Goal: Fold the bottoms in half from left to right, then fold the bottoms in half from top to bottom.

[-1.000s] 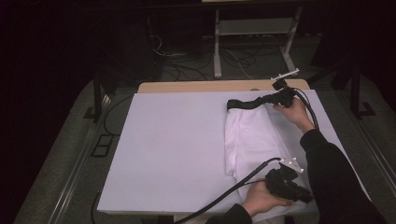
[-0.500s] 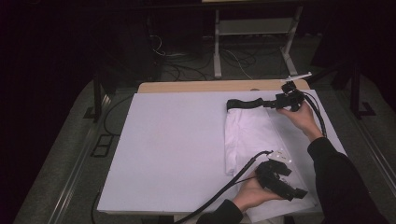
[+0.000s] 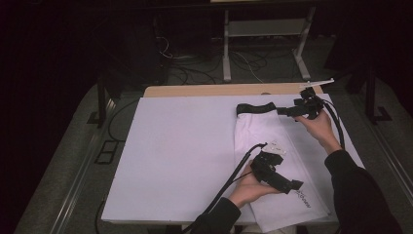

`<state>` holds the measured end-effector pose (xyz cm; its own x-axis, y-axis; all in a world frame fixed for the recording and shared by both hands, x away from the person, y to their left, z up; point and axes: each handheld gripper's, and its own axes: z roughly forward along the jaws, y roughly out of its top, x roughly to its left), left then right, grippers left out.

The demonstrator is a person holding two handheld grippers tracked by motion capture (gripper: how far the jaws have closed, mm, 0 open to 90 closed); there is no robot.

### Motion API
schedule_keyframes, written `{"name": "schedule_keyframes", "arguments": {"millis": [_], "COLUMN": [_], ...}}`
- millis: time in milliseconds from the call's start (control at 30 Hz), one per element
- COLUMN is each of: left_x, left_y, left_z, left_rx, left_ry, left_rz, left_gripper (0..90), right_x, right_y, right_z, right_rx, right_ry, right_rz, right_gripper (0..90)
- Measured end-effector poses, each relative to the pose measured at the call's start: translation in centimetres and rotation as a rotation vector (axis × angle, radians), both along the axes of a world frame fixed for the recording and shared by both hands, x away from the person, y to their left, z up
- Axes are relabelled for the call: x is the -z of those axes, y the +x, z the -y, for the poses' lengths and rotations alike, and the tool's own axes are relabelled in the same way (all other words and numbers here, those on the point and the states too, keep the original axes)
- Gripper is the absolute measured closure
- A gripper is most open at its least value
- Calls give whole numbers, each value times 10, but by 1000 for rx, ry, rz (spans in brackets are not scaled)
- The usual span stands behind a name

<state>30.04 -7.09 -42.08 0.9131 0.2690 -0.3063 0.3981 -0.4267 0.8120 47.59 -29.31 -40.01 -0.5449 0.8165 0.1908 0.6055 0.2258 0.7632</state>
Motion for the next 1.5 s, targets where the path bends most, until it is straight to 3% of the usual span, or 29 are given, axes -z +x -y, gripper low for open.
{"name": "schedule_keyframes", "arguments": {"millis": [67, 500, 1000, 1233, 1500], "left_x": [-1, -5, -9, -13, -16], "left_y": [6, 39, 59, 68, 78], "left_z": [-6, -32, -53, -63, -73], "left_rx": [-14, -94, -147, -171, -195], "left_ry": [-5, -25, -12, -26, 5], "left_rz": [8, 53, 77, 87, 101], "left_gripper": [0, 0, 0, 0, 0], "right_x": [3, 5, 5, 7, 6], "right_y": [-5, -29, -55, -65, -76], "right_z": [-2, 11, 22, 23, 19], "right_rx": [0, 17, 29, 25, 7], "right_ry": [-36, 17, 50, 47, 23], "right_rz": [-10, 14, 28, 25, 22], "right_gripper": [0, 0, 0, 0, 0]}}
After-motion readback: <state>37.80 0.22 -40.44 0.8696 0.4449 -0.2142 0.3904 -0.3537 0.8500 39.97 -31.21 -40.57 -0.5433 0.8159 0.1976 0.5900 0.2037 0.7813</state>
